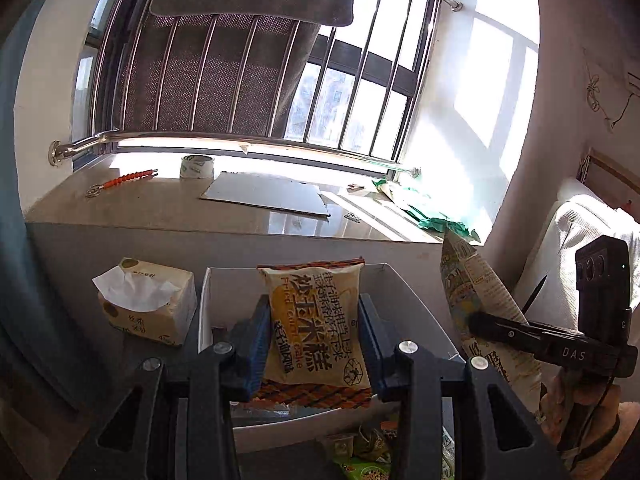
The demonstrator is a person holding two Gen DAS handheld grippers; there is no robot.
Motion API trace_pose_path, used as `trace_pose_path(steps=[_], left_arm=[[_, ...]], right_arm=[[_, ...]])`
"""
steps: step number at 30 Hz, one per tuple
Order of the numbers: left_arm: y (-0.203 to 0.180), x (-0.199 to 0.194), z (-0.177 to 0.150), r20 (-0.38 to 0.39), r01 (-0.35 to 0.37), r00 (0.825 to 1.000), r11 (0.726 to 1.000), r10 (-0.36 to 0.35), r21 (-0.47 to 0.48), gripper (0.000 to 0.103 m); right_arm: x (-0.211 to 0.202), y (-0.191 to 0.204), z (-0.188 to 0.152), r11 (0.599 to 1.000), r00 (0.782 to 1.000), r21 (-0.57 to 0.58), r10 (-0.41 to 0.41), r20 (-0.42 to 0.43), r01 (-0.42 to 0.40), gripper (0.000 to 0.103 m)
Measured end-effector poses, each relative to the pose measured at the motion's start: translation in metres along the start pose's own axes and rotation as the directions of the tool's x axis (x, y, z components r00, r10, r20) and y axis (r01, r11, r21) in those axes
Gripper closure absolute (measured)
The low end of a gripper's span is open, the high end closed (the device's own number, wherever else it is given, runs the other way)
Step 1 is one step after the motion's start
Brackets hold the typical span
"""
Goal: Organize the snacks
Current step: 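Drop the peanut bag into the box with the right gripper while the left gripper places the small cake packet, then grasp the white-and-red peanut bag with the right gripper and lift it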
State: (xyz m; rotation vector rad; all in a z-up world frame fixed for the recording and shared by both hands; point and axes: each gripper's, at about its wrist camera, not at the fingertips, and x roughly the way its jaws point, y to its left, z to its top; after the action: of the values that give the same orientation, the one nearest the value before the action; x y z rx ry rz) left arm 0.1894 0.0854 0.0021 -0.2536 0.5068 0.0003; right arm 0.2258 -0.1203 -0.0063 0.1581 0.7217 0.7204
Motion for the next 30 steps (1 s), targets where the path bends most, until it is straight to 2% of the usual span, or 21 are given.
trace_pose_path(steps=[3,7,8,9,10,11,12,14,17,21,30], left_arm=[[0.001,0.036,0.009,-0.061,-0.011,0.998,1.0,0.01,-0.013,0.059],[0.001,0.063,0.009,-0.101,-0.036,0.994,0.999,0.036,0.005,0.058],[0.002,0.065,0.007,-0.104,-0.041,0.994,0.999,0.041,0.002,0.055],[0.003,0.069,0.007,-0.117,-0.041,0.992,0.999,0.04,-0.002,0.046],[0.006,0.073,0.007,-0.134,-0.05,0.99,0.999,0.048,-0.006,0.036],[0.009,0.075,0.006,-0.153,-0.077,0.985,0.997,0.075,-0.009,0.006],[0.01,0.075,0.005,-0.16,-0.103,0.982,0.995,0.101,-0.009,0.0],[0.012,0.071,0.002,-0.151,-0.111,0.982,0.994,0.111,0.005,0.0],[0.013,0.057,0.001,-0.136,-0.136,0.981,0.991,0.136,0.011,0.0],[0.01,0.04,0.003,-0.109,-0.135,0.985,0.991,0.136,0.02,0.0],[-0.014,-0.015,-0.012,-0.04,-0.145,0.988,0.981,0.151,0.125,0.0]], right_arm=[[0.032,-0.006,0.029,1.0,0.999,-0.001,-0.032,-0.033,0.032,0.068],[0.06,-0.023,0.045,0.997,0.995,0.052,-0.055,-0.083,0.059,0.068],[0.063,-0.026,0.047,0.996,0.995,0.057,-0.061,-0.084,0.065,0.067],[0.066,-0.028,0.049,0.996,0.995,0.057,-0.067,-0.079,0.072,0.065],[0.067,-0.031,0.05,0.995,0.995,0.06,-0.074,-0.068,0.078,0.049],[0.068,-0.034,0.052,0.994,0.995,0.072,-0.082,-0.059,0.086,0.005],[0.067,-0.037,0.053,0.99,0.994,0.094,-0.099,-0.046,0.103,0.001],[0.063,-0.042,0.054,0.986,0.992,0.112,-0.125,-0.014,0.126,0.0],[0.057,-0.042,0.055,0.988,0.992,0.097,-0.123,-0.006,0.123,0.0],[0.044,-0.033,0.052,0.992,0.994,0.071,-0.106,0.026,0.104,0.0],[-0.003,-0.005,0.029,0.999,0.995,-0.017,-0.048,0.083,0.049,0.0]])
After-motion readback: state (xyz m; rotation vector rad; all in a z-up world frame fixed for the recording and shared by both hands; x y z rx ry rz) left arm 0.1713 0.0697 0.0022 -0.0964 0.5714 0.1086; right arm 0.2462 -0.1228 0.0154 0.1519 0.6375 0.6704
